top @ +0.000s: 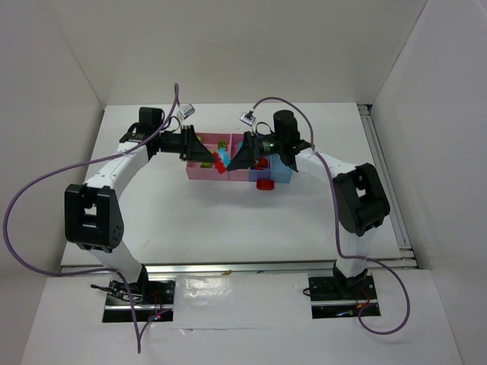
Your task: Sort the legos into containers by color
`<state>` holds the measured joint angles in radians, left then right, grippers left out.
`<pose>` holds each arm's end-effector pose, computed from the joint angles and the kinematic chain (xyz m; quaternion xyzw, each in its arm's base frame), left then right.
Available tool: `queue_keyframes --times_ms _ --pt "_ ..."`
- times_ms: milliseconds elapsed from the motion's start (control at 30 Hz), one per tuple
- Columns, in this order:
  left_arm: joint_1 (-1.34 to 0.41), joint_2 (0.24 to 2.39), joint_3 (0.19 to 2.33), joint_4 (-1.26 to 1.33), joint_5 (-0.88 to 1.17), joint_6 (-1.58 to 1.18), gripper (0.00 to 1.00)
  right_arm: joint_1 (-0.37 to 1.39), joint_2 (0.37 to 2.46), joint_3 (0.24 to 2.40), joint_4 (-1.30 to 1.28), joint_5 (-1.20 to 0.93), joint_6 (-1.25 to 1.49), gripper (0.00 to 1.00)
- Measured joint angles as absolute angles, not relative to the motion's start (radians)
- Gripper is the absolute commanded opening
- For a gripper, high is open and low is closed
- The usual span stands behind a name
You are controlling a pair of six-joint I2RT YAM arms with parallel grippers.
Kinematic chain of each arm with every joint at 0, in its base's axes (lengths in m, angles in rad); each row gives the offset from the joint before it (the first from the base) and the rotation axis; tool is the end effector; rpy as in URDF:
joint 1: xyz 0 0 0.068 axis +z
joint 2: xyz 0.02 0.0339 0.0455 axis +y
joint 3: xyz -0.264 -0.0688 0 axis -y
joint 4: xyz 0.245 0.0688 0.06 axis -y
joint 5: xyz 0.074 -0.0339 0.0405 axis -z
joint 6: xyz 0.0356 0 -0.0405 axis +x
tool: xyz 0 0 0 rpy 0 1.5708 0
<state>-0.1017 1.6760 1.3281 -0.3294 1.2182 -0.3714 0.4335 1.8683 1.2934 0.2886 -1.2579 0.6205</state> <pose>0.3605 -0.0704 0.2948 0.1455 0.7662 -0.5846 0.2236 0.3643 0.2060 0.2590 -0.2904 0.6776 0.6508 0.1817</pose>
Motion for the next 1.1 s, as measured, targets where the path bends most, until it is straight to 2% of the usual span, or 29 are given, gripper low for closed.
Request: queue_keyframes --times_ms 267,367,533,700,933,1000,1067,1100 --pt "-0.023 1.66 1.291 -0.339 1.192 -0.374 0.0 0.356 1.838 1.271 0.265 -1.095 0.6 0.07" --pt "-0.014 1.659 1.278 -0.342 1.178 -0.375 0.0 0.354 1.838 1.279 0.229 -1.011 0.582 0.2" --pt "-0.014 1.63 1.262 -0.376 1.118 -0.374 0.0 0.37 1.842 1.357 0.057 -0.779 0.52 0.17" --pt "-0.013 1.578 1.264 -0.402 1.039 -0.39 0.0 0.384 1.854 1.383 -0.002 -0.58 0.499 0.17" --pt "-0.013 1.528 1.299 -0.418 0.927 -0.404 0.0 0.418 1.964 1.442 -0.078 -0.451 0.477 0.34" --pt "-0.013 1.527 1.312 -0.417 0.918 -0.412 0.0 0.426 1.985 1.443 -0.096 -0.434 0.471 0.49" --pt "-0.014 1.527 1.317 -0.417 0.913 -0.422 0.0 0.433 2.006 1.455 -0.12 -0.415 0.462 0.51" --pt "-0.014 1.528 1.318 -0.419 0.911 -0.423 0.0 0.435 2.014 1.464 -0.131 -0.406 0.459 0.58"
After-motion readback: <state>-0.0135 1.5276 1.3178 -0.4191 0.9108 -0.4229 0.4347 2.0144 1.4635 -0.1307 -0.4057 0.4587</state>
